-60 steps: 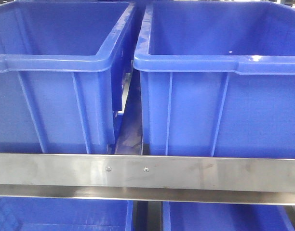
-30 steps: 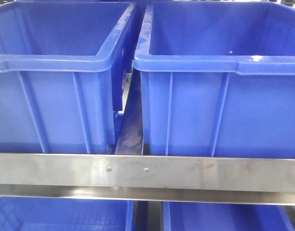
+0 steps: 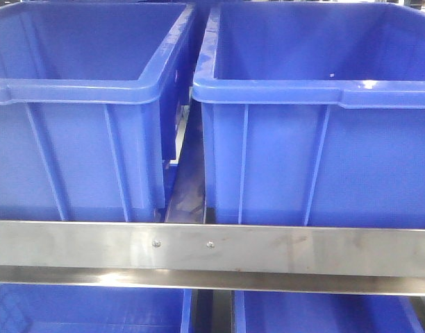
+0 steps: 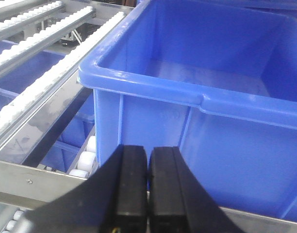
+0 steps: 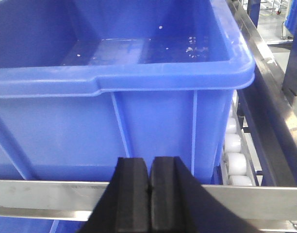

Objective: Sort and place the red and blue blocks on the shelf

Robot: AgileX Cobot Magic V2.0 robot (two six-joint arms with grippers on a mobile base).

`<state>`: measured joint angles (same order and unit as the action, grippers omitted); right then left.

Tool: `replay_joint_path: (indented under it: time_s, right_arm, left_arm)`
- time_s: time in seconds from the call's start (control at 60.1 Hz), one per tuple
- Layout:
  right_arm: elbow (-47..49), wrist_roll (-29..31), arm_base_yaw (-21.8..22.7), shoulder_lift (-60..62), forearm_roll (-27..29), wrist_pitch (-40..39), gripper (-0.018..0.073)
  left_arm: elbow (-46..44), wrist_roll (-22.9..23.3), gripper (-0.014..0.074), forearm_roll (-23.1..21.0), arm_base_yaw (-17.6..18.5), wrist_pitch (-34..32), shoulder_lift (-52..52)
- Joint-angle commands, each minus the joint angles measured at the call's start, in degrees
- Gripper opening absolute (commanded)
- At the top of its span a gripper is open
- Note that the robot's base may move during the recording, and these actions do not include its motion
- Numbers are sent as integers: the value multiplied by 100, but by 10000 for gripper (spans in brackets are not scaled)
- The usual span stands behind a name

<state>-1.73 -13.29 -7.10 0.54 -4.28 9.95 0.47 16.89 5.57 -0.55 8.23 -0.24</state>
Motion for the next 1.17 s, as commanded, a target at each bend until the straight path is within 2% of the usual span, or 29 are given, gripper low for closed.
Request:
replay_joint_path:
  time_s: [0.0, 0.3, 0.416, 1.149]
  right_arm:
    - [118, 35, 21, 112, -74, -464, 69]
    - [118, 35, 21, 112, -74, -464, 69]
    - [118, 35, 21, 112, -74, -471, 69]
    - [118, 35, 21, 112, -74, -465, 69]
  left_arm:
    - [213, 39, 143, 4, -9, -472, -130]
    - [213, 39, 143, 117, -9, -487, -109]
    - [213, 39, 143, -66, -9, -511, -109]
    - [213, 39, 143, -66, -9, -511, -109]
